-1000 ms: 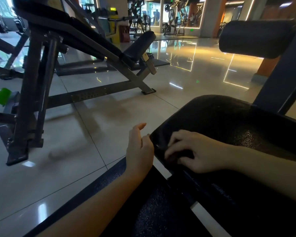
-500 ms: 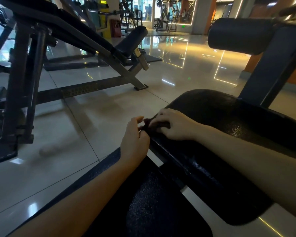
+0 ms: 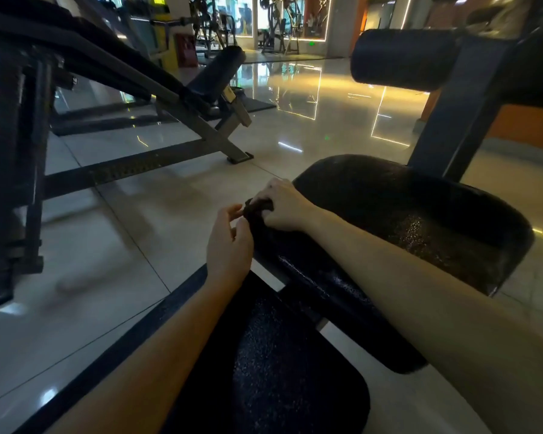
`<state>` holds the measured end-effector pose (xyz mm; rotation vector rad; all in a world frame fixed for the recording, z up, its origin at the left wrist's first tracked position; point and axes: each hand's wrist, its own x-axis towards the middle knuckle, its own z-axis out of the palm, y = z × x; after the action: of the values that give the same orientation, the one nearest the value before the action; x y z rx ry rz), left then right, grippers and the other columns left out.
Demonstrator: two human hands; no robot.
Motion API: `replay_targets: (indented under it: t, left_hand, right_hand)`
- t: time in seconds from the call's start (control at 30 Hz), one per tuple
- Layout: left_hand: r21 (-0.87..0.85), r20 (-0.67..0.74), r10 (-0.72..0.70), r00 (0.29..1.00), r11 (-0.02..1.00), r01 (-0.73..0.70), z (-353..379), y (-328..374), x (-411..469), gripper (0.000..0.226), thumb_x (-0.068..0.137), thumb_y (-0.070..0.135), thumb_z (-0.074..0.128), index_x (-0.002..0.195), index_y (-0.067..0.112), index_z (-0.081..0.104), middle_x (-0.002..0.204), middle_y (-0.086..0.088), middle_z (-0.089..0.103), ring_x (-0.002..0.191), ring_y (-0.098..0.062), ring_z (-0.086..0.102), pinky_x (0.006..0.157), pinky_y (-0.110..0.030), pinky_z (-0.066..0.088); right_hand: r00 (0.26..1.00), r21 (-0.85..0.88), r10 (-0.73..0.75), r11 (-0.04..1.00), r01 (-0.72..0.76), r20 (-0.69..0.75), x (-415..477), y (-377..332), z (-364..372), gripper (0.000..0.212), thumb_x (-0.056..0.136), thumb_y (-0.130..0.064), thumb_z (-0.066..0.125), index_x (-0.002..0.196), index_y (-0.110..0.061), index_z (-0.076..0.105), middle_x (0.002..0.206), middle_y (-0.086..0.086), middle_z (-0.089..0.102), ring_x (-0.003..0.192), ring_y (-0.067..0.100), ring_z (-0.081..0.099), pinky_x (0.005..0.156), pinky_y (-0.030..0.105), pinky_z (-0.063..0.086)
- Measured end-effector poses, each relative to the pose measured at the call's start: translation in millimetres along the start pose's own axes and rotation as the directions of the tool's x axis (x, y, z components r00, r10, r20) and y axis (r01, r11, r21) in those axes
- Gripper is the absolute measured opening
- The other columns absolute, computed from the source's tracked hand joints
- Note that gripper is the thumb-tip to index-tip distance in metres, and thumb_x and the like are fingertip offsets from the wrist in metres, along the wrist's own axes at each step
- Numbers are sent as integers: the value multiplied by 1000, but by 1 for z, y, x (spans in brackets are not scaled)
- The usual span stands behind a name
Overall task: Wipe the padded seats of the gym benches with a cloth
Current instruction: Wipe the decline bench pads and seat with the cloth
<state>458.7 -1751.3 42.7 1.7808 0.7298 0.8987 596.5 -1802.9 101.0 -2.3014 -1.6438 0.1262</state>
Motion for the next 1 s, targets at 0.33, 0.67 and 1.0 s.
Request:
replay_targets:
  t: [0.33, 0.67, 1.0]
  left_hand:
    - [-164, -68, -72, 995, 985, 60, 1, 0, -4, 28, 105, 29, 27, 119, 25, 50, 119, 3, 58, 108, -15, 62, 98, -39, 48]
    - [-116, -58, -21, 998, 993, 15, 3, -4, 0, 39, 105, 38, 27, 132, 19, 48, 121, 4, 58, 112, -10, 54, 90, -30, 41]
    - [-149, -48, 0, 999, 989, -7, 2, -9, 0, 42, 105, 39, 22, 132, 19, 48, 127, -2, 59, 115, -14, 55, 93, -31, 43]
  right_hand:
    - [958, 131, -146, 984, 117, 245, -127, 0, -28, 31, 89, -17, 69, 101, -45, 67, 112, -15, 48, 108, -2, 42, 95, 6, 26]
    - [984, -19, 63, 998, -67, -166, 2, 8, 8, 32, 92, -12, 60, 123, -15, 67, 116, 5, 56, 111, 16, 45, 95, 27, 38]
    - [992, 6, -110, 994, 109, 58, -54, -8, -3, 30, 90, -19, 65, 118, -28, 69, 111, -9, 51, 105, 7, 43, 90, 10, 30]
